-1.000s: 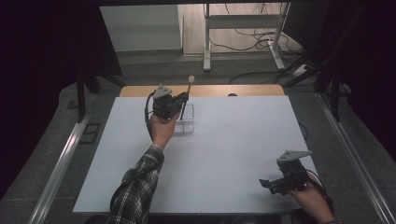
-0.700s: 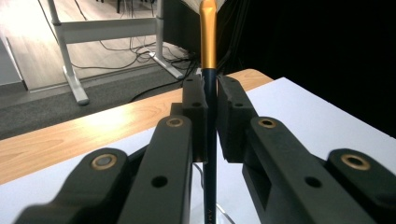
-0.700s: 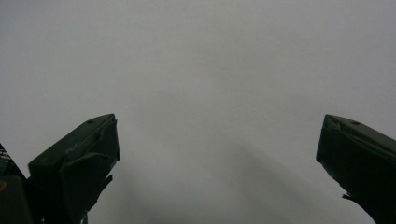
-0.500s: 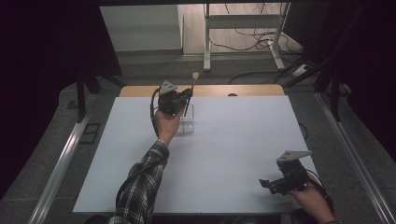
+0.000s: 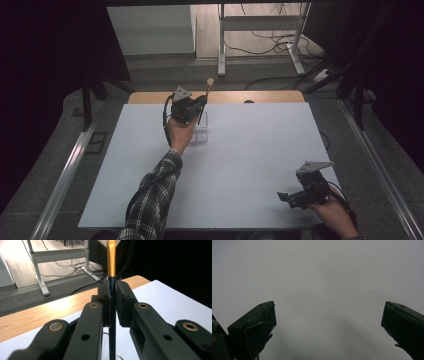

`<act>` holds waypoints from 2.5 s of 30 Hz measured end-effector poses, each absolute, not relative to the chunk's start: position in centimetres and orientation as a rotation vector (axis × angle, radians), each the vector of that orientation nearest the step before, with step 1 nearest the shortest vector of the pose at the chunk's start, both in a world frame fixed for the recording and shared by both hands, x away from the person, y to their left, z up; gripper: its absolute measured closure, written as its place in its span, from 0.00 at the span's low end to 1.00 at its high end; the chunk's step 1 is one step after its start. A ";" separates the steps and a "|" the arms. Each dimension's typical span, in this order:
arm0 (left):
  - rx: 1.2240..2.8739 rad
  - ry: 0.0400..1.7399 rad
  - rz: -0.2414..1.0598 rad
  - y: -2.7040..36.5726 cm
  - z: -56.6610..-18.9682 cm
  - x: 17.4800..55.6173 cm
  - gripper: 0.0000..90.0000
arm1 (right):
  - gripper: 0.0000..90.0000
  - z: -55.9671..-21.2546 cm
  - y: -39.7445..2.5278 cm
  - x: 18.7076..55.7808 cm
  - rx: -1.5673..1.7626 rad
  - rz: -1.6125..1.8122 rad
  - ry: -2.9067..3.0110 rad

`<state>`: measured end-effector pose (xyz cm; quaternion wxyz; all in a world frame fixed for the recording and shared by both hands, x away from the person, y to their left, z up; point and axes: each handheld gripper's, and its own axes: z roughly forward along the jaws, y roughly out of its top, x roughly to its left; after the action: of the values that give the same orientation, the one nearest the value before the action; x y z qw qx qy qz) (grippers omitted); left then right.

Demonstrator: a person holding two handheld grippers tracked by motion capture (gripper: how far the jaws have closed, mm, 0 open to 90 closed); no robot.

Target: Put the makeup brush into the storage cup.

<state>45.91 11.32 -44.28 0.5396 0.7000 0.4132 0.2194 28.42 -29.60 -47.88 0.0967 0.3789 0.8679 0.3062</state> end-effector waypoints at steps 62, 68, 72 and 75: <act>1.703 1.029 0.504 12.0 -46.3 44.7 0.38 | 0.01 -48.0 -29.4 28.5 1.116 0.890 2.586; 1.732 1.033 0.474 12.2 -46.2 44.8 0.29 | 0.01 -48.0 -29.4 28.5 1.118 0.891 2.584; 1.755 1.033 0.456 12.2 -46.1 44.8 0.26 | 0.01 -48.0 -29.4 28.5 1.119 0.891 2.584; 1.766 1.028 0.450 12.1 -46.1 44.8 0.23 | 0.01 -48.0 -29.4 28.5 1.120 0.891 2.584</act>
<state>44.84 12.12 -46.06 0.5007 0.7306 0.4253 0.1863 28.50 -29.44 -47.96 0.0936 0.3775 0.8709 0.3005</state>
